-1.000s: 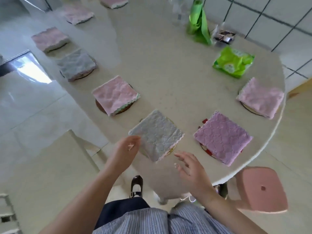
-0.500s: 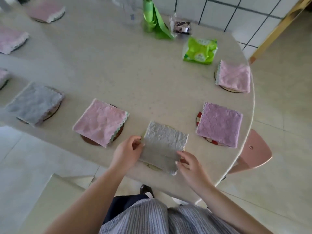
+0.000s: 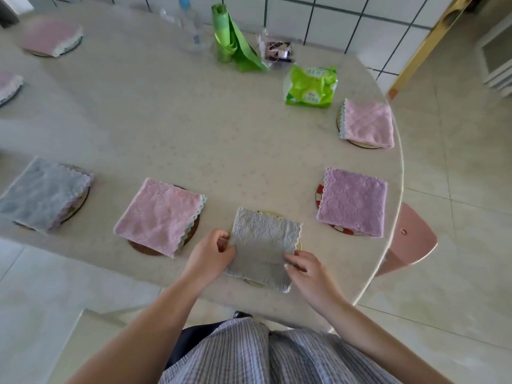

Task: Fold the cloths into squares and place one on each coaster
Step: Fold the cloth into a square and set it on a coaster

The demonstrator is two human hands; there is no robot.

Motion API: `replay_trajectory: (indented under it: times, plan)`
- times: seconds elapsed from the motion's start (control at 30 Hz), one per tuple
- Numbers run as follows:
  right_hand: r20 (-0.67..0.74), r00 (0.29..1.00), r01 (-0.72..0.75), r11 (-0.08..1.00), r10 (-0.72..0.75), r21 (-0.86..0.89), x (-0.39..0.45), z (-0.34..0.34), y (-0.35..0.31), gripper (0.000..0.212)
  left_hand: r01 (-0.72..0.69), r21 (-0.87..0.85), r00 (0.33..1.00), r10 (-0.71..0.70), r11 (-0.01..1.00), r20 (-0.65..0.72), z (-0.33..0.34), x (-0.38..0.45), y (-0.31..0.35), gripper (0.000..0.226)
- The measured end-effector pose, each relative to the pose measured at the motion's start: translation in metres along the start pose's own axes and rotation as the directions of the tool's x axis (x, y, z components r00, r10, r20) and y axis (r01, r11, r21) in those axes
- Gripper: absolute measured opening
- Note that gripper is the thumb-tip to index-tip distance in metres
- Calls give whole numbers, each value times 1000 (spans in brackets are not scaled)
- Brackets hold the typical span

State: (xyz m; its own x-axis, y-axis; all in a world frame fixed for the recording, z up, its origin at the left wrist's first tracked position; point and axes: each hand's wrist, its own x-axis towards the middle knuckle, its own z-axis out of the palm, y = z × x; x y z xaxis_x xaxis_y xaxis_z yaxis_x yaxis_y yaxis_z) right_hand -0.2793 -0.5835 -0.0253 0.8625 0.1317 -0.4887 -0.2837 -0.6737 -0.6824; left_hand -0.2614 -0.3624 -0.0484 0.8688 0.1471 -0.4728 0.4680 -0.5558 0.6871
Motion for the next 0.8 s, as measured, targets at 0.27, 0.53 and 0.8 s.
replay_trajectory:
  times: [0.27,0.53,0.8]
  plan:
    - [-82,976,169,936,-203,-308,-7,3,3,46,-376,423,896,440,824,-61,6,-12,4,43]
    - [143,942,323,703,-304,-634,1,11,15,66,-414,693,903,362,591,231,28,-10,-6,83]
    - [183,901,419,678,-394,-604,10,-4,26,61,-406,645,909,359,648,212,23,-14,3,92]
